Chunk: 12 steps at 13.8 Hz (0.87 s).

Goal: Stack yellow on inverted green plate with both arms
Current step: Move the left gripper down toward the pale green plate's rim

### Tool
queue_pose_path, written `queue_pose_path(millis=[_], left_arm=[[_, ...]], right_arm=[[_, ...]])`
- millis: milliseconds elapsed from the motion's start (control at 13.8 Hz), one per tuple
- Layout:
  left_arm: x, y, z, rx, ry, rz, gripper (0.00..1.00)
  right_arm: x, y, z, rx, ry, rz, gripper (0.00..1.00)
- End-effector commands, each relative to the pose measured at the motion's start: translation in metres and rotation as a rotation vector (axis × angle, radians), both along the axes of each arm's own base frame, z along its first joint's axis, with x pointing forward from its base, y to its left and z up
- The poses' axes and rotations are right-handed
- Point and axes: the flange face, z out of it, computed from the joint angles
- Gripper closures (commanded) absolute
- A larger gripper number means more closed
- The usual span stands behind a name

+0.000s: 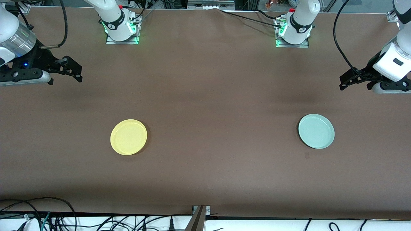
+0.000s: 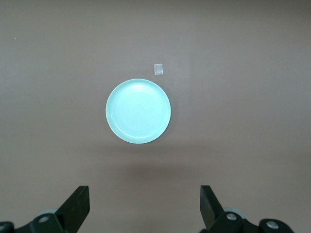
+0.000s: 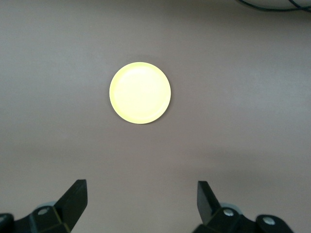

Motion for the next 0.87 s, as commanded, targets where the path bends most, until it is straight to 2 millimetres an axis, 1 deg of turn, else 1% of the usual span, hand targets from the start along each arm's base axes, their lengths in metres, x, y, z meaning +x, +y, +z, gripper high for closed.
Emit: queue_pose_path(millis=[0,72,217,289,434,506,578,651,723,795], left_arm=[[-0.005,-0.005,-0.01,-0.008,0.06,-0.016,0.0],[0.003,-0.004,-0.006,-0.003,0.056,-0.017,0.0],[0.009,-0.006,0.001,-0.003,0.056,-0.014,0.0],[0.008,-0.006,0.001,-0.002,0.058,-0.008,0.0],[0.007,-0.006,-0.001,-0.002,0.082,-0.02,0.0],[0.01,-0.006,-0.006,-0.002,0.09,-0.02,0.0],[0.011,-0.006,-0.003,-0.002,0.089,-0.018,0.0],[0.012,-0.006,-0.004,-0.001,0.093,-0.018,0.0],[0.015,-0.004,-0.01,0.0,0.102,-0.018,0.0],[0.018,-0.001,-0.009,0.0,0.1,-0.035,0.0]], right_arm=[[-0.009,-0.005,0.012,0.005,0.025,0.011,0.0],[-0.01,-0.005,0.011,0.004,0.033,0.02,0.0],[-0.008,-0.018,0.002,0.001,0.074,0.058,0.0],[-0.005,-0.02,-0.003,0.002,0.075,0.063,0.0],[-0.003,-0.023,-0.004,0.002,0.075,0.057,0.0],[-0.003,-0.023,-0.006,0.003,0.077,0.057,0.0],[-0.002,-0.023,-0.006,0.01,0.079,0.055,0.0],[-0.001,-0.023,-0.009,0.016,0.084,0.054,0.0],[-0.001,-0.023,-0.01,0.015,0.085,0.054,0.0],[0.001,-0.021,-0.014,0.014,0.09,0.055,0.0]])
